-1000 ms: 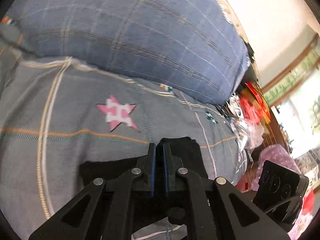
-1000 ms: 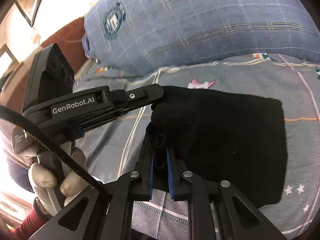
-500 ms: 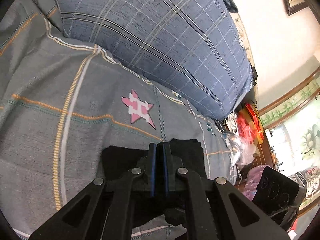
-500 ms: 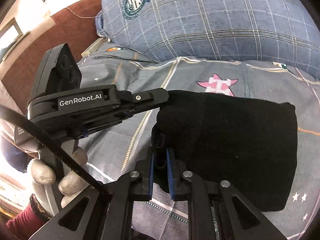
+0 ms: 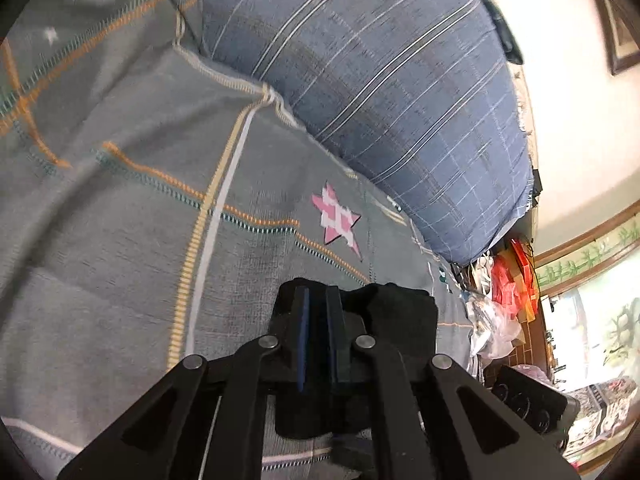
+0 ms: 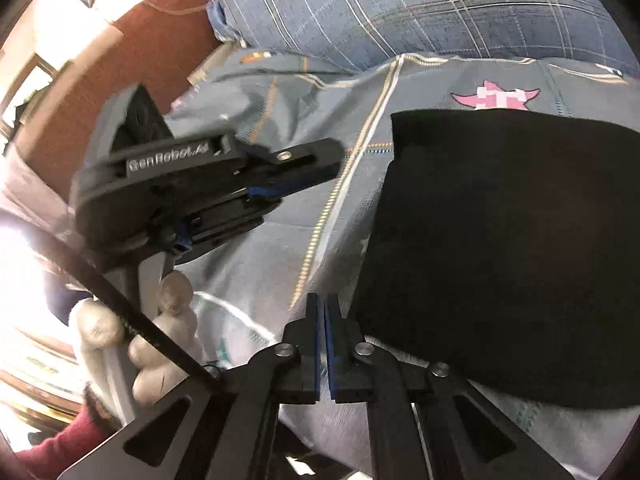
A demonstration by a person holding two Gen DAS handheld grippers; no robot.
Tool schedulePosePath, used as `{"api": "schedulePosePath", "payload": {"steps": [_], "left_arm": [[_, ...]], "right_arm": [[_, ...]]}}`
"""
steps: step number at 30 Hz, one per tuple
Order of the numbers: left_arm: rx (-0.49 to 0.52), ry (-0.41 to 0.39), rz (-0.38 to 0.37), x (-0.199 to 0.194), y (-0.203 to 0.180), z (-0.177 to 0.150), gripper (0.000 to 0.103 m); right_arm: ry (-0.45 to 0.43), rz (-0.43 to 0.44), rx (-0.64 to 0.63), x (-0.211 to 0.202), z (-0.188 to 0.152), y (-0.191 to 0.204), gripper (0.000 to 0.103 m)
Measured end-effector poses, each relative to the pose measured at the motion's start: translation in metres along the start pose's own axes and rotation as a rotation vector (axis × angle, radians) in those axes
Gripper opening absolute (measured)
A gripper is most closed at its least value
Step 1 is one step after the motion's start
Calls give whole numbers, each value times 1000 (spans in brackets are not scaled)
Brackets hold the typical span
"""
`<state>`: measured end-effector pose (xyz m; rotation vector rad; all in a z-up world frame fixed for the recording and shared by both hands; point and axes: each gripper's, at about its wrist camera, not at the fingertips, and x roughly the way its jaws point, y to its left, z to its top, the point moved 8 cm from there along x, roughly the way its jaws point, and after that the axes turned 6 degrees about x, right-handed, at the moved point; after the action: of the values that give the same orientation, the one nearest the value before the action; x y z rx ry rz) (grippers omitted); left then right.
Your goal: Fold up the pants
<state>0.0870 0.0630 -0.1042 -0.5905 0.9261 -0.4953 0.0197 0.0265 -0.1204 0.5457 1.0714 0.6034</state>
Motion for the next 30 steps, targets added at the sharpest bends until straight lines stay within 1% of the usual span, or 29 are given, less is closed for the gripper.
{"api": "schedulePosePath", "payload": {"steps": [1,2,3,4,5,7,10,11,12,13,14,15,16,17,19,21,25,27,29,30], "left_arm": [[10,-13,-1,-6,-3,2,6],[18,-23,-4,-9,-7,3,8],[30,-29,-11,-12,-13,4,11],[42,-31,-17,-12,-19,5,23],[51,-32,-18,-11,-25,5,40],[75,-31,-8,-2,-37,2,57],[111,7,35,21,-48,-6,57],[133,25,64,31,-50,-9,57],[155,36,101,37,-49,-12,57],[203,62,206,47,-45,-16,53],[241,84,299,53,-39,-20,36],[265,118,392,59,-29,-26,28],[250,146,406,62,-22,-32,26],[219,152,399,61,-16,-37,27],[190,144,378,55,-12,-39,27],[162,131,350,45,-13,-39,26],[120,64,297,23,-13,-36,27],[85,37,260,16,-15,-34,35],[64,18,221,11,-16,-34,48],[72,13,209,11,-20,-34,51]], "right_arm": [[-20,12,-8,-14,-2,-1,11],[-43,15,-15,-27,-3,-3,15],[-67,9,-19,-40,-5,-7,22],[-106,-10,-12,-60,-6,-16,28],[-125,-21,-4,-70,-6,-22,29],[-191,-66,43,-100,-4,-45,30],[-251,-95,114,-127,0,-71,31],[-272,-102,152,-135,-1,-84,31],[-280,-102,170,-138,-1,-88,31],[-290,-101,202,-142,-4,-98,32],[-295,-104,221,-144,-5,-104,33],[-298,-108,231,-145,-5,-108,33],[-299,-114,242,-146,-7,-112,33],[-298,-120,248,-145,-8,-114,33],[-300,-135,259,-144,-9,-120,39],[-301,-144,270,-145,-9,-127,42],[-312,-141,300,-145,-9,-137,42],[-313,-141,306,-145,-10,-141,43],[-311,-147,313,-144,-12,-143,46],[-312,-152,315,-143,-13,-145,47]]}}
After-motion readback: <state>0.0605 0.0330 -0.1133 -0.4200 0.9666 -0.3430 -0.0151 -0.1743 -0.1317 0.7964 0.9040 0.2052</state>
